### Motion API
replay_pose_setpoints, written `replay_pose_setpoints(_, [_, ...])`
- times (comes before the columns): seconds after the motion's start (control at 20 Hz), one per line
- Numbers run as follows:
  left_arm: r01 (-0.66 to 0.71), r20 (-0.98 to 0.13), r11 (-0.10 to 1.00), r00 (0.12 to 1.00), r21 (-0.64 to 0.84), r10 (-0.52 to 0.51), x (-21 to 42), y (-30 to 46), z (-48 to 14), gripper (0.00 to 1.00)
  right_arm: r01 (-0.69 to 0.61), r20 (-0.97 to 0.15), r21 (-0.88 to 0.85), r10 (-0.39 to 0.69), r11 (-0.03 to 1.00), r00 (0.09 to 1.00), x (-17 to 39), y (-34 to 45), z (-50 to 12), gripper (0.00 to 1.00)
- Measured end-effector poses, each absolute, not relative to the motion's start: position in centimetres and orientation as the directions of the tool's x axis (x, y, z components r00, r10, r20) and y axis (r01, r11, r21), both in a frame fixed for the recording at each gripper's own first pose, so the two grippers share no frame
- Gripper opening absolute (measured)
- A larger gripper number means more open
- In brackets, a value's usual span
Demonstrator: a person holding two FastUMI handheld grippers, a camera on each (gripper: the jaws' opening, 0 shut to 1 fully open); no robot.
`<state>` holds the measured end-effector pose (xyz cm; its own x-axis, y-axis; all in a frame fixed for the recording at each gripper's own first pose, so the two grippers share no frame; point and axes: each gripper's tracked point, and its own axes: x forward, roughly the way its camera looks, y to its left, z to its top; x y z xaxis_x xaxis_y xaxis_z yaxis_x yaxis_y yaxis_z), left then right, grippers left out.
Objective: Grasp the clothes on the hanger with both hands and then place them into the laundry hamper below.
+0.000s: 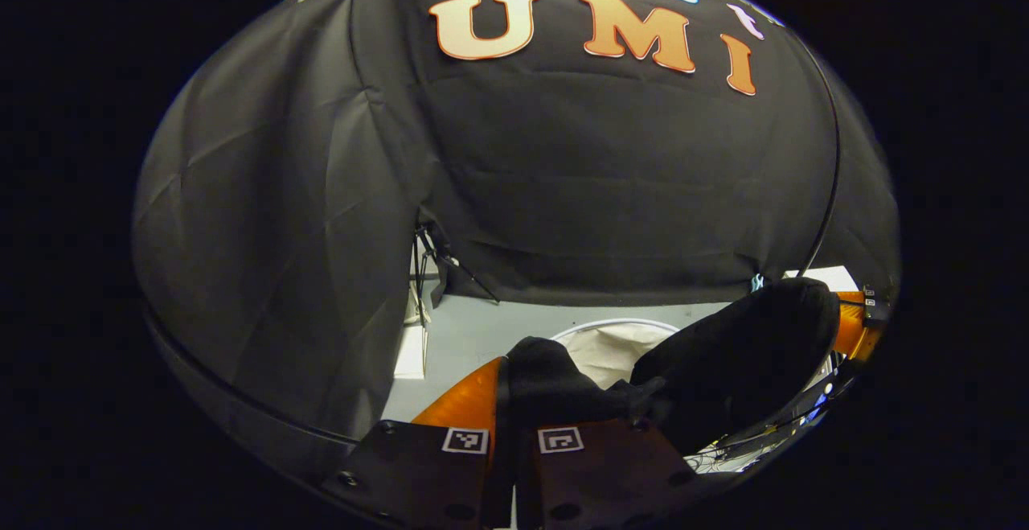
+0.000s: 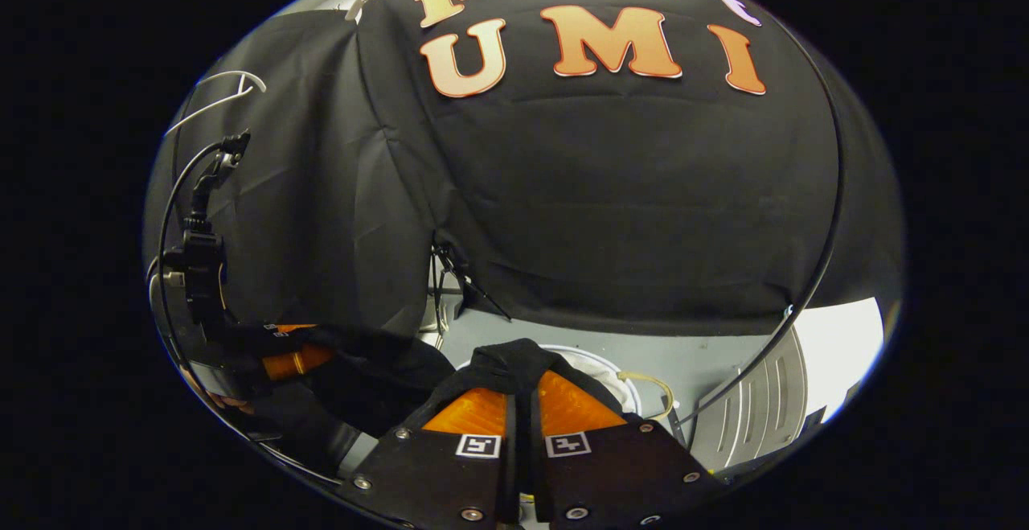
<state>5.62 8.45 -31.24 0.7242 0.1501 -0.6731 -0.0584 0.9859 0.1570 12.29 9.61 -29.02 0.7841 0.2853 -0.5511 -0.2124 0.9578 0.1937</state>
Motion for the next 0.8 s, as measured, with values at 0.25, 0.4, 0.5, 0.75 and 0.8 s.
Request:
replay_pose_setpoints(0.25, [-0.082,-0.725,0.987,0.670,0.140,0.159,4.5,9.0,-34.5,0.08,-0.206,-0.599,0.190,0.280,0.960,0.750,10.8,9.7,-31.7,0.10])
replay_pose_setpoints(0.4, [-0.082,-0.748,0.986,0.644,0.143,0.162,3.6,9.3,-36.1,0.08,-0.198,-0.629,0.197,0.279,0.960,0.726,10.3,9.9,-33.3,0.11])
replay_pose_setpoints(0.5, [-0.074,-0.766,0.981,0.615,0.180,0.187,2.9,9.7,-37.1,0.11,-0.190,-0.655,0.197,0.273,0.962,0.704,9.2,9.7,-34.5,0.12])
replay_pose_setpoints(0.75, [-0.062,-0.792,0.982,0.583,0.178,0.180,1.6,9.6,-38.3,0.23,-0.166,-0.688,0.183,0.246,0.969,0.683,7.7,9.1,-36.6,0.16])
replay_pose_setpoints(0.8, [-0.053,-0.798,0.983,0.578,0.176,0.174,1.2,9.3,-38.5,0.32,-0.166,-0.688,0.174,0.240,0.971,0.685,7.7,9.1,-36.6,0.25])
